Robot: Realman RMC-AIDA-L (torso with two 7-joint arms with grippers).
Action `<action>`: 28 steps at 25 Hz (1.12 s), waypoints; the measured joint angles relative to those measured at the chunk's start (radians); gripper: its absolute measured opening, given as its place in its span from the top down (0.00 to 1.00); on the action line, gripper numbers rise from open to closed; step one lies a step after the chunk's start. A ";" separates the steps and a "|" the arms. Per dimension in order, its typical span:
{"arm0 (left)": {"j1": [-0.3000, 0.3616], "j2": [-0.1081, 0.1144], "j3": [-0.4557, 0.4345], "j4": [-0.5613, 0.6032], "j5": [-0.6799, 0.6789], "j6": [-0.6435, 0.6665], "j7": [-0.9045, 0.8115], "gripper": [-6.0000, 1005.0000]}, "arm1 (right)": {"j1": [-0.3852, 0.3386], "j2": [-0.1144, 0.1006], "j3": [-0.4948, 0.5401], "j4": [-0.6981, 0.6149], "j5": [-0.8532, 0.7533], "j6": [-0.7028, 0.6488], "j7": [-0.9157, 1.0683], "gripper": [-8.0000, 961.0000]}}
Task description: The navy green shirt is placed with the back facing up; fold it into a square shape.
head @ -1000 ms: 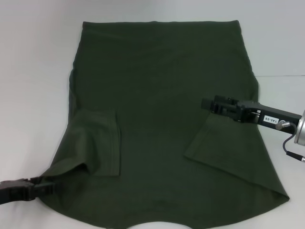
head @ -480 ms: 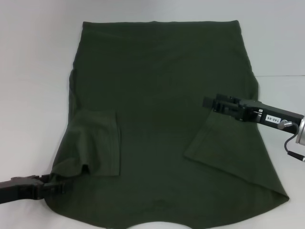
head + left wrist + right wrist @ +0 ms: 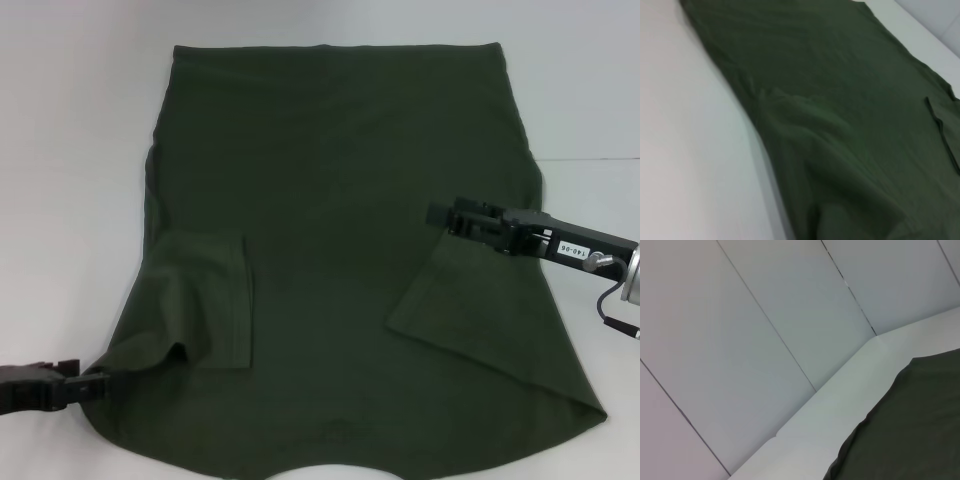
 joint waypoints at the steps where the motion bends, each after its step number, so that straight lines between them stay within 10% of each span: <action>1: 0.002 -0.001 -0.001 0.004 0.003 0.000 -0.007 0.11 | 0.000 0.000 0.000 0.000 0.000 0.001 0.000 0.17; 28: -0.014 -0.004 0.048 -0.002 0.049 0.030 -0.036 0.12 | 0.003 0.000 0.000 0.000 0.000 0.004 0.000 0.17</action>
